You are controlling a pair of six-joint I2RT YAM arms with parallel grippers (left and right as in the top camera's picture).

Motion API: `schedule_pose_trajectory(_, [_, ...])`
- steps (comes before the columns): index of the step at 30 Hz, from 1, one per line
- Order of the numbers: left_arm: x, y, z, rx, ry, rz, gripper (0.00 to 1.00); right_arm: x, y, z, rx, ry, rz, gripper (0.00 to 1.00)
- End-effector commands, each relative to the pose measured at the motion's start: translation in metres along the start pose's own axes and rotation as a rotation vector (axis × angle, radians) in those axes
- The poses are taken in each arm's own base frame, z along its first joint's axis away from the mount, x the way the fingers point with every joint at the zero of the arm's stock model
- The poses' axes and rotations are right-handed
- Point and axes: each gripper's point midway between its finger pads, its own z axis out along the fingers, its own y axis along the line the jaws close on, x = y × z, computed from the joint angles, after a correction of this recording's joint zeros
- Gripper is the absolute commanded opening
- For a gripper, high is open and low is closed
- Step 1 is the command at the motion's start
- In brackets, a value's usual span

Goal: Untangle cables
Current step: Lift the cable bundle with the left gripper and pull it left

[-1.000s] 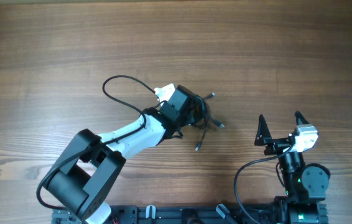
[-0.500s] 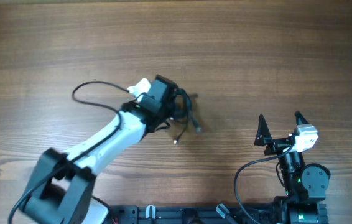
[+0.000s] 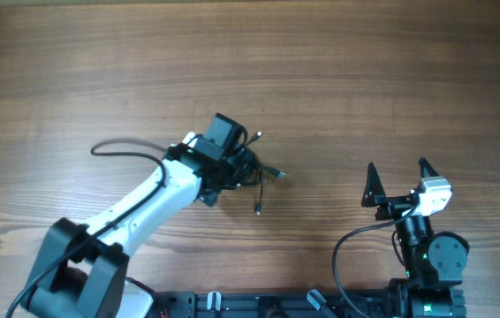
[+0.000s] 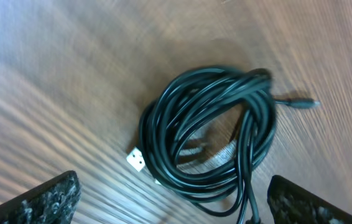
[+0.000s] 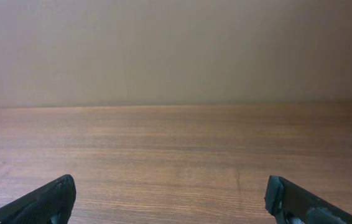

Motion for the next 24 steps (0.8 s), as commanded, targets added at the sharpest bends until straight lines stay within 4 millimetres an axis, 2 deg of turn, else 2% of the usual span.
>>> schedule_pose_trajectory(1, [-0.027, -0.030, -0.041, 0.144, -0.068, 0.444, 0.92, -0.001, -0.002, 0.000, 0.015, -0.004, -0.009, 1.00])
schedule_pose_trajectory(2, [-0.037, -0.039, -0.052, 0.188, -0.115, 0.530, 0.82, -0.001, -0.002, 0.000, 0.015, -0.004, -0.009, 1.00])
schedule_pose_trajectory(4, [-0.047, -0.048, -0.063, 0.224, -0.187, 0.720, 0.72, -0.001, -0.002, 0.000, 0.015, -0.004, -0.009, 1.00])
schedule_pose_trajectory(7, [-0.052, -0.049, -0.061, 0.205, -0.218, 0.912, 0.65, -0.001, -0.002, 0.000, 0.015, -0.004, -0.009, 1.00])
schedule_pose_trajectory(9, [-0.051, -0.044, -0.051, 0.178, -0.191, 0.928, 0.60, -0.001, -0.002, 0.000, 0.015, -0.004, -0.009, 1.00])
schedule_pose_trajectory(10, [-0.049, -0.040, -0.044, 0.160, -0.172, 0.926, 0.59, -0.001, -0.002, 0.000, 0.015, -0.004, -0.009, 1.00])
schedule_pose_trajectory(12, [-0.047, -0.029, -0.017, 0.104, -0.104, 0.829, 0.59, -0.001, -0.002, 0.000, 0.015, -0.004, -0.009, 1.00])
schedule_pose_trajectory(14, [-0.044, -0.030, -0.007, 0.103, -0.087, 0.814, 0.59, -0.001, -0.002, 0.000, 0.015, -0.004, -0.009, 1.00])
schedule_pose_trajectory(20, [-0.044, -0.035, 0.016, 0.112, -0.073, 0.827, 0.49, -0.001, -0.002, 0.000, 0.015, -0.004, -0.009, 1.00])
schedule_pose_trajectory(24, [-0.047, -0.043, 0.023, 0.134, -0.095, 0.838, 0.45, -0.001, -0.002, 0.000, 0.015, -0.004, -0.009, 1.00])
